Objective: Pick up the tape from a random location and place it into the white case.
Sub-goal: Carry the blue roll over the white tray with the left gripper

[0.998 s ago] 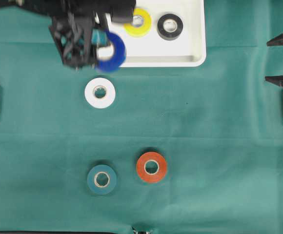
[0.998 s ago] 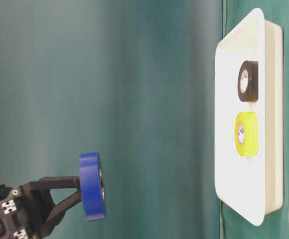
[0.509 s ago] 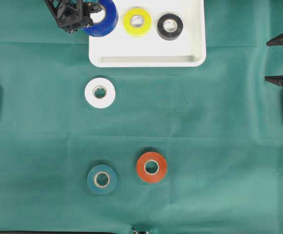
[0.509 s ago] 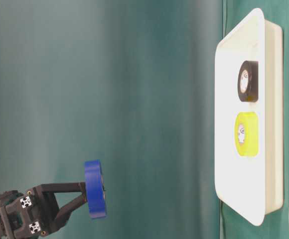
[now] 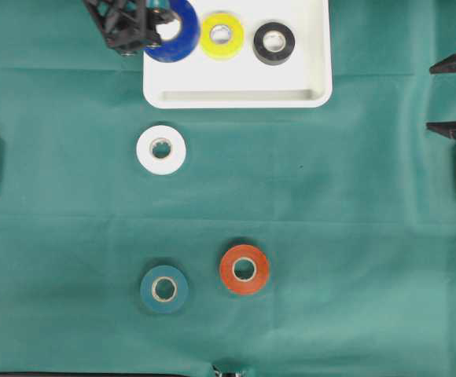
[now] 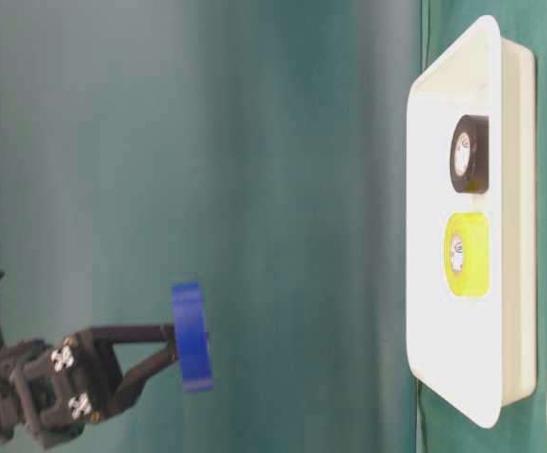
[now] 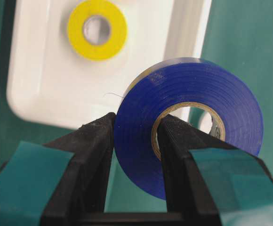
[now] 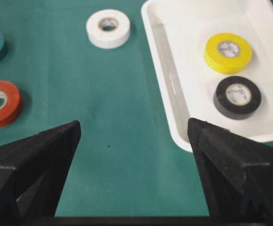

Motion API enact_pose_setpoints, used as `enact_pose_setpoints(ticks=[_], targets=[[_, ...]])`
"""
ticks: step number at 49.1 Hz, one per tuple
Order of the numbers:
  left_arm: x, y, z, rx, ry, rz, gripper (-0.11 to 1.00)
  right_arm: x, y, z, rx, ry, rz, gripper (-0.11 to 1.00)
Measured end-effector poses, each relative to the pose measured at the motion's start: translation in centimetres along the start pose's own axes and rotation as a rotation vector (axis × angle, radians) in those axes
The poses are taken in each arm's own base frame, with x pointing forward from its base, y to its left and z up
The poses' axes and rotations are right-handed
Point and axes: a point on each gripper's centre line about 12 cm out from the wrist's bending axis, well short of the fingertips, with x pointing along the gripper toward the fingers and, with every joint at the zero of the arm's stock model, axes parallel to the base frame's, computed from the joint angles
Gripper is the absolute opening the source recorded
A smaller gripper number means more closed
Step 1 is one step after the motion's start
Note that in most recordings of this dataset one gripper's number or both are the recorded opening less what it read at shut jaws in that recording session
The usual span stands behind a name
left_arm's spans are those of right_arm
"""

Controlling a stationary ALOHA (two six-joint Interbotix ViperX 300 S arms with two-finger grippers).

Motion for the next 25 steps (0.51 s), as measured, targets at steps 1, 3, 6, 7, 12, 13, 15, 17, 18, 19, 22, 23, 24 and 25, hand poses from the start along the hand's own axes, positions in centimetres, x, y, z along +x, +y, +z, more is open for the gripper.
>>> enact_pose_setpoints(ticks=[1,3,6,7,12,13,15,17,18,19,22,23,24,25], targets=[[0.1,-0.1,0.2,0.004,0.000,-0.001,0.25,0.0,0.0,0.0,-0.001,0.000,-0.001,0.90],[0.5,-0.2,0.5,0.007,0.003,-0.003,0.24,0.0,0.0,0.0,-0.002,0.000,0.000,0.90],[0.7,-0.3,1.0,0.009,-0.001,-0.006,0.24,0.0,0.0,0.0,0.000,0.001,0.000,0.90],[0.8,-0.3,1.2,0.011,-0.002,-0.005,0.25,0.0,0.0,0.0,0.000,0.000,0.000,0.90],[1.0,-0.5,2.0,0.019,-0.011,-0.008,0.24,0.1,0.0,0.0,-0.001,0.003,-0.002,0.90],[1.0,-0.5,2.1,0.019,-0.012,-0.007,0.24,0.1,0.0,0.0,-0.001,0.001,-0.001,0.90],[1.1,-0.5,2.3,0.020,-0.014,-0.008,0.24,0.1,0.0,0.0,-0.003,0.003,-0.002,0.90],[1.1,-0.5,2.4,0.022,-0.017,-0.008,0.24,0.1,0.0,0.0,-0.001,0.001,-0.001,0.90],[1.1,-0.5,2.5,0.023,-0.017,-0.008,0.25,0.1,0.0,0.0,0.000,0.003,-0.002,0.90],[1.2,-0.5,2.6,0.023,-0.017,-0.008,0.25,0.1,0.0,0.0,0.000,0.002,0.000,0.90],[1.3,-0.6,2.6,0.028,-0.016,-0.009,0.24,0.1,0.0,0.0,-0.001,0.001,-0.001,0.90],[1.3,-0.6,2.6,0.028,-0.016,-0.009,0.24,0.1,0.0,0.0,-0.002,0.003,-0.001,0.90],[1.3,-0.6,2.6,0.028,-0.016,-0.009,0.25,0.1,0.0,0.0,-0.001,0.001,-0.001,0.90],[1.2,-0.5,2.6,0.026,-0.017,-0.008,0.24,0.0,0.0,0.0,-0.002,0.001,0.000,0.90]])
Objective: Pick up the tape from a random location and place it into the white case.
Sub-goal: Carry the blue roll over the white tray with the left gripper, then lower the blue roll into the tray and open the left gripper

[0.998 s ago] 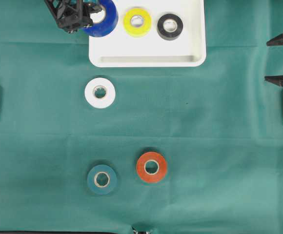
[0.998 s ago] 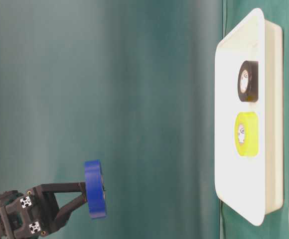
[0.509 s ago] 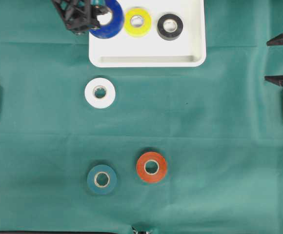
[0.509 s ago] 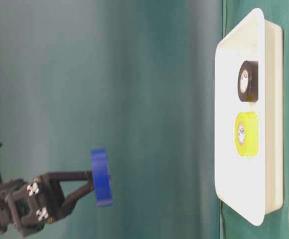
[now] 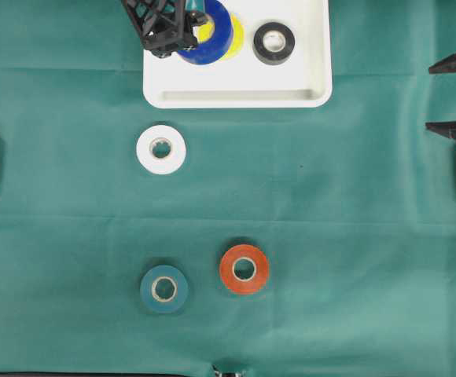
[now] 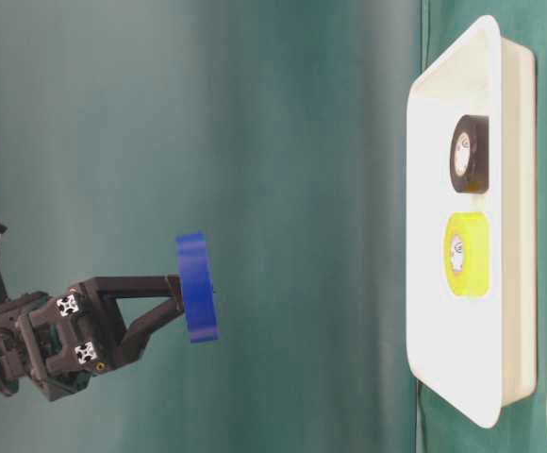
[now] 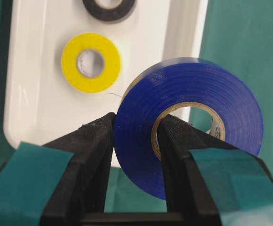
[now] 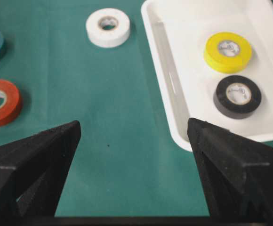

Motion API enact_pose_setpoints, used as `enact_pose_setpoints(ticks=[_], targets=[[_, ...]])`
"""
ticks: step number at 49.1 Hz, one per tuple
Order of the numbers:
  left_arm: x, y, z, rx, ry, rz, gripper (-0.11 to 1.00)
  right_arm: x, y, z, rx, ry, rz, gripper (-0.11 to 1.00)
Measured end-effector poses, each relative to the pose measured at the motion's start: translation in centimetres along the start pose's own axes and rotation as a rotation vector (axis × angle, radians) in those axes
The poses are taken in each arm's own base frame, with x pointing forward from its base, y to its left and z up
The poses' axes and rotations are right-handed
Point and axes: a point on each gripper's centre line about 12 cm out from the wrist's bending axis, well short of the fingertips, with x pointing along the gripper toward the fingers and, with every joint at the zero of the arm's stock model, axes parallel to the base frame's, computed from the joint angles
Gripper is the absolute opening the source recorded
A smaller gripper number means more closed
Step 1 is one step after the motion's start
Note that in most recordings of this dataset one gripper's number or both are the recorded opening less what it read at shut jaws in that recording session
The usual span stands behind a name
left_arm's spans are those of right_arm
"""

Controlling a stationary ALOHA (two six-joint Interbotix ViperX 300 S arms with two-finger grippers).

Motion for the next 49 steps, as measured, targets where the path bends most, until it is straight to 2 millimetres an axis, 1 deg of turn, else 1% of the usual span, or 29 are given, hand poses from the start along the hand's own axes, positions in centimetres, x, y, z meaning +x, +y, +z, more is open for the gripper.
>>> enact_pose_setpoints(ticks=[19,24,37,41,49], targets=[[0.1,-0.1,-0.1,0.001,0.004,-0.002,0.25,0.0,0.0,0.0,0.001,0.000,0.000,0.90],[0.7,-0.1,-0.5,0.000,0.015,-0.003,0.24,0.1,0.0,-0.1,0.000,0.003,-0.002,0.90],[4.1,-0.5,-2.2,0.001,0.032,-0.006,0.25,0.1,0.0,-0.1,-0.004,0.004,-0.003,0.90],[5.8,-0.6,-3.1,0.001,0.044,-0.009,0.24,0.1,0.0,-0.1,-0.004,0.003,-0.004,0.90],[10.1,-0.8,-5.3,-0.003,0.100,-0.016,0.24,0.1,-0.1,-0.1,-0.006,0.003,-0.006,0.90]])
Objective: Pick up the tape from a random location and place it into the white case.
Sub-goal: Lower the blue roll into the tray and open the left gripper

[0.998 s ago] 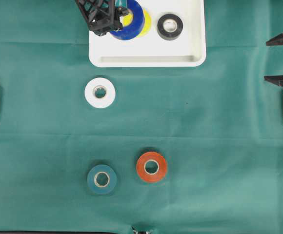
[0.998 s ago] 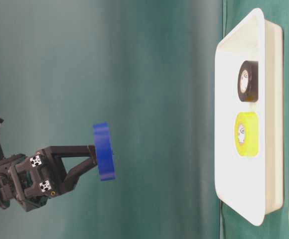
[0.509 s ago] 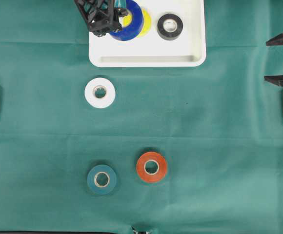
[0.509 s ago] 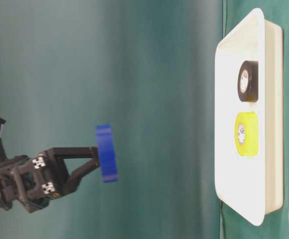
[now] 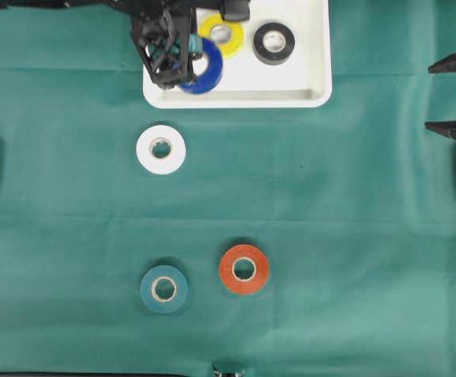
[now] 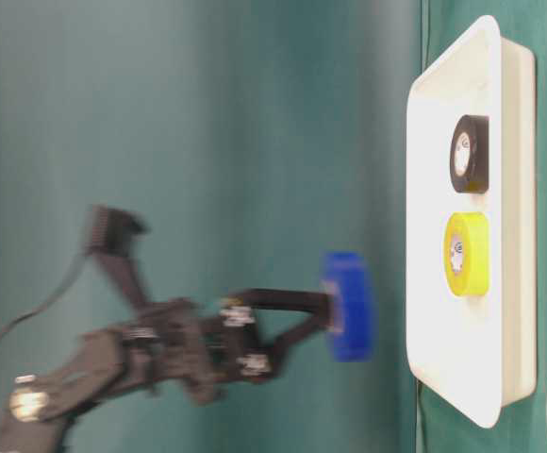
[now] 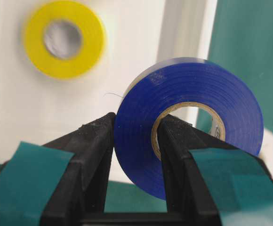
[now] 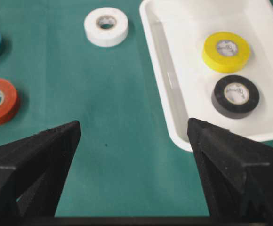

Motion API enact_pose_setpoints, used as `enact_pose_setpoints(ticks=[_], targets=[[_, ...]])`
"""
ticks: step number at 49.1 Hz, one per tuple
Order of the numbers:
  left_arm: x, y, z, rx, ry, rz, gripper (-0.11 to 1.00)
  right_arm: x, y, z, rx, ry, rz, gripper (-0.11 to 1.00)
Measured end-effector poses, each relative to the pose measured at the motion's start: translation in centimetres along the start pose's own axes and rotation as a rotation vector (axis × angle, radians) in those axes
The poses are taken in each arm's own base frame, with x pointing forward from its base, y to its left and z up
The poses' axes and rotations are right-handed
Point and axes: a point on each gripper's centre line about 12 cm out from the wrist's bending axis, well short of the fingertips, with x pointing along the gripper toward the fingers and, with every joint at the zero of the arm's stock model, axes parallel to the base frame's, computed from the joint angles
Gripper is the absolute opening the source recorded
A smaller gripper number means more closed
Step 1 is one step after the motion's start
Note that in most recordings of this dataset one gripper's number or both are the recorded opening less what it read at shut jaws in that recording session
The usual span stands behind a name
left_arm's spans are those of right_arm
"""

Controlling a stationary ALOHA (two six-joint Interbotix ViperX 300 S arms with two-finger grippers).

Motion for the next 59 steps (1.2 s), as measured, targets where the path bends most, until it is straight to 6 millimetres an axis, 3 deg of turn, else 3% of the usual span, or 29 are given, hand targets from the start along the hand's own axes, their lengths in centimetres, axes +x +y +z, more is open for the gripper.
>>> enact_pose_setpoints(ticks=[8,22,42,59], targets=[[3.1,0.5,-1.6,-0.019,0.004,0.006,0.24,0.0,0.0,0.0,0.000,0.001,0.000,0.90],[6.3,2.3,-3.7,-0.067,0.024,0.023,0.24,0.2,0.0,-0.1,-0.001,0.010,-0.003,0.90],[7.6,2.4,-4.0,-0.070,0.028,0.023,0.25,0.2,0.0,-0.1,-0.001,0.010,-0.003,0.90],[7.6,2.2,-3.9,-0.062,0.024,0.022,0.27,0.2,0.0,-0.1,-0.002,0.010,-0.003,0.90]])
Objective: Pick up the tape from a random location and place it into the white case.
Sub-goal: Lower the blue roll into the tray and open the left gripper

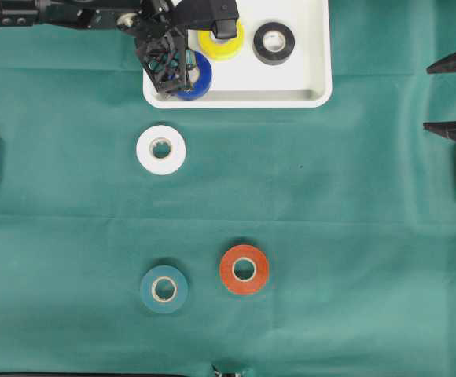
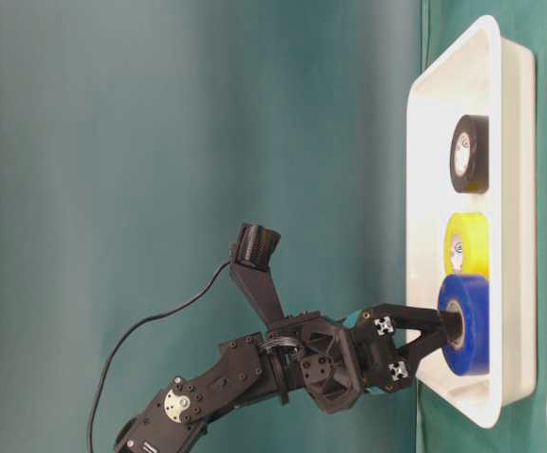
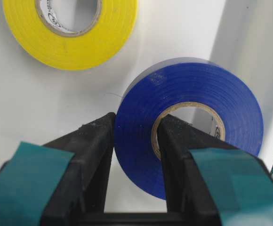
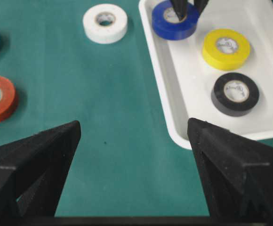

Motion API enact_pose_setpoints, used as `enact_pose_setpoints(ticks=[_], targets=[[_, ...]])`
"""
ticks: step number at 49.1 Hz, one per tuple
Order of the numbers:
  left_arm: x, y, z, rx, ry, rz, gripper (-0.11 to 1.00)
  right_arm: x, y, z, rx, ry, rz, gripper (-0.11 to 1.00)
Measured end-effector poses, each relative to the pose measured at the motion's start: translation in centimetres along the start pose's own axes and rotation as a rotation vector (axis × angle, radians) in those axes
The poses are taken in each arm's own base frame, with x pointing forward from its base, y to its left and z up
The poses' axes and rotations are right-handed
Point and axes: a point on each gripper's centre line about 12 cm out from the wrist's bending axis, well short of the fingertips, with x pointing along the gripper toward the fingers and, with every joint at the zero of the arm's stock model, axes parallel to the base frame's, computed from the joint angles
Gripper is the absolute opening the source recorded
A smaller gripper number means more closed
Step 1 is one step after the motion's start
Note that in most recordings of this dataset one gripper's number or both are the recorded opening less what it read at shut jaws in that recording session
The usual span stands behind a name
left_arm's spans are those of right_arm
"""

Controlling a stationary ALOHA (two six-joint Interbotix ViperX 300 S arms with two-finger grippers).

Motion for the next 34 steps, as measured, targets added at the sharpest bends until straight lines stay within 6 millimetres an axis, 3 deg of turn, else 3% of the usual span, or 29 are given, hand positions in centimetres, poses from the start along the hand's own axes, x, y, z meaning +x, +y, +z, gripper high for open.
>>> enact_pose_setpoints(ticks=[10,14,34], targets=[[-0.03,-0.09,0.26,0.000,-0.017,0.001,0.83,0.00,-0.02,0.00,0.001,0.000,-0.001,0.90],[0.00,-0.03,0.23,-0.001,-0.018,0.002,0.97,0.00,-0.02,0.00,-0.001,0.000,-0.001,0.90],[-0.03,-0.03,0.26,-0.001,-0.018,0.002,0.98,0.00,-0.02,0.00,0.001,0.000,-0.001,0.90]])
